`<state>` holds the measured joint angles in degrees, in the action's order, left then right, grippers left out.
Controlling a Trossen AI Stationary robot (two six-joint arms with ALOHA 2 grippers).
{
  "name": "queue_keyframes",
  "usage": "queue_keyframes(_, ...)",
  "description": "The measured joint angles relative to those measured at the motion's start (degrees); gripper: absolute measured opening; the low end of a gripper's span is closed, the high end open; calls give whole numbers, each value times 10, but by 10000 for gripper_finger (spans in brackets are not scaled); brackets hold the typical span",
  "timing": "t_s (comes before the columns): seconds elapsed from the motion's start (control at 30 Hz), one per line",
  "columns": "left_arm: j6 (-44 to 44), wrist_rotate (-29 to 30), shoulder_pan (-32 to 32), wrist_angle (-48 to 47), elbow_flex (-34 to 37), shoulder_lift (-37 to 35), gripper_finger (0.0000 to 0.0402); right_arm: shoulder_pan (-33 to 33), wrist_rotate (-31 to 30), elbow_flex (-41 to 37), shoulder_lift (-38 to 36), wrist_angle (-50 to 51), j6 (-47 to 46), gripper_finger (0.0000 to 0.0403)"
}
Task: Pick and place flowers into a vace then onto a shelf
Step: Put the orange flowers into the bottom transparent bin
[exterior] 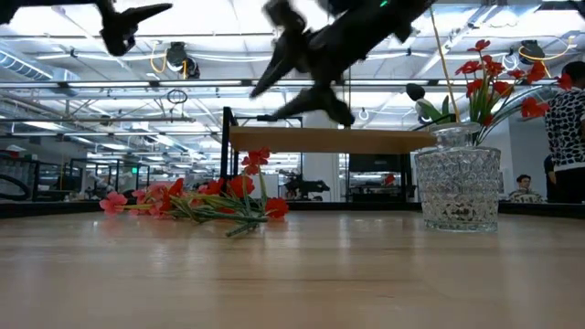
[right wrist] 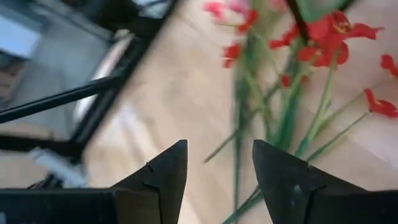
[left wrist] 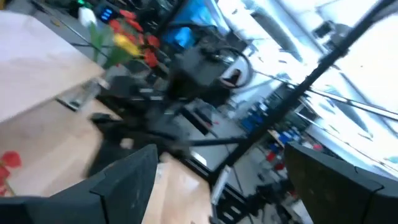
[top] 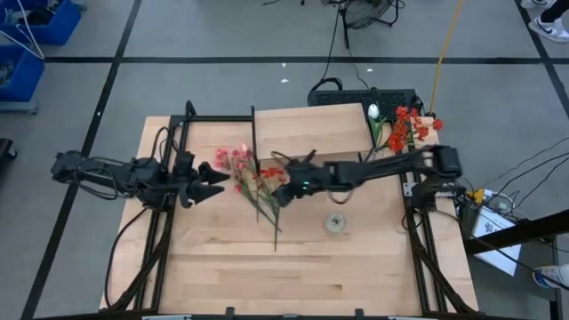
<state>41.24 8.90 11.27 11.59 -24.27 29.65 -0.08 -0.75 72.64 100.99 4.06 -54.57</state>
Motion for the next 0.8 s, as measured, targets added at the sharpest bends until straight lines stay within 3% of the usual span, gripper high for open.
queue_keyframes(0.13,-9,-12,0,1,26,-37,351,-16,4,57,70,30,-34,176)
queue_keyframes(0.33,-20,-39,0,2,37,-59,351,-22,-21,120,128,153,-65,172)
queue_keyframes(0.57,-28,-65,0,-19,38,-57,351,-25,-18,124,143,151,-84,177)
queue_keyframes(0.8,-39,-65,0,-41,38,-57,351,-37,37,123,192,137,-109,178)
